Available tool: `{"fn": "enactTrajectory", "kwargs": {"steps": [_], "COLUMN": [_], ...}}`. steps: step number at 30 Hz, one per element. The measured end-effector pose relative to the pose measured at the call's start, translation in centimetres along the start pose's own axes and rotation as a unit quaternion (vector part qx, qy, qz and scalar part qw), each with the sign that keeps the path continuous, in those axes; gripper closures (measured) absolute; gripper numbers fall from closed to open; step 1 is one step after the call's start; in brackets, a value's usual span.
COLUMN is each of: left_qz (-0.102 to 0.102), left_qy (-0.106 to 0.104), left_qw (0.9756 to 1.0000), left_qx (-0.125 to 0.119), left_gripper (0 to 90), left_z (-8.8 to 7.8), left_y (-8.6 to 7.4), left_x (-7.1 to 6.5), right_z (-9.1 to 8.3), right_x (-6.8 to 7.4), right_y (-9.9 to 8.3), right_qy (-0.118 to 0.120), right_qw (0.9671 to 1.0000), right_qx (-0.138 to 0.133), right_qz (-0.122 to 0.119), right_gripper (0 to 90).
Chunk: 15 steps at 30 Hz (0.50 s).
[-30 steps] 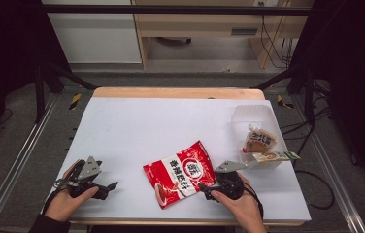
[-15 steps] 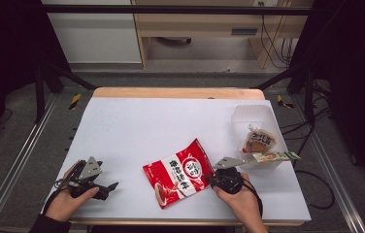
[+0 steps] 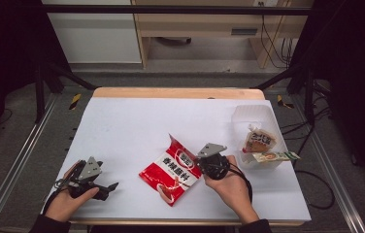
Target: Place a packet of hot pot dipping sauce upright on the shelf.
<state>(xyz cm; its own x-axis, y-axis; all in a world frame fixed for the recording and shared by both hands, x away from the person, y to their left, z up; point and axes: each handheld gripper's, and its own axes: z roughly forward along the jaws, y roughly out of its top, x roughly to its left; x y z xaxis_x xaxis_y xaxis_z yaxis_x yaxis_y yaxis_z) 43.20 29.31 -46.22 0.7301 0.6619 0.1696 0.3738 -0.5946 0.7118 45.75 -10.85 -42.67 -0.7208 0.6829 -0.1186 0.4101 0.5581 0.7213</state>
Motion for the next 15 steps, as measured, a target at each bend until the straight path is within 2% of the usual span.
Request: {"fn": "enactTrajectory", "kwargs": {"steps": [4, 7, 8, 12, 15], "left_qz": [0.0, 0.0, -0.002, -0.004, -0.007], "left_qy": [0.0, -0.001, -0.002, -0.002, -0.004], "left_qw": [1.0, 1.0, 1.0, 1.0, 0.9999], "left_qx": [-0.002, -0.003, -0.005, -0.009, -0.01], "left_gripper": [5.6, 5.6, 5.6, 5.9, 6.0], "left_z": [0.0, 0.0, 0.0, -0.1, -0.1], "left_y": [0.1, 0.1, 0.1, 0.1, 0.2], "left_x": [0.0, -0.1, 0.0, 0.1, 0.3], "right_z": [0.1, 0.3, 0.6, 1.1, 1.2], "right_x": [0.2, 0.4, 0.6, 0.7, 0.9], "right_y": [1.2, 2.2, 2.7, 3.2, 3.6], "right_qy": [-0.004, 0.002, 0.0, -0.001, 0.002], "right_qw": [0.9998, 0.9995, 0.9992, 0.9986, 0.9979], "right_qx": [-0.006, -0.015, -0.017, -0.019, -0.031], "right_qz": [-0.016, -0.027, -0.038, -0.05, -0.057], "right_gripper": [90.0, 90.0, 90.0, 90.0, 90.0]}}
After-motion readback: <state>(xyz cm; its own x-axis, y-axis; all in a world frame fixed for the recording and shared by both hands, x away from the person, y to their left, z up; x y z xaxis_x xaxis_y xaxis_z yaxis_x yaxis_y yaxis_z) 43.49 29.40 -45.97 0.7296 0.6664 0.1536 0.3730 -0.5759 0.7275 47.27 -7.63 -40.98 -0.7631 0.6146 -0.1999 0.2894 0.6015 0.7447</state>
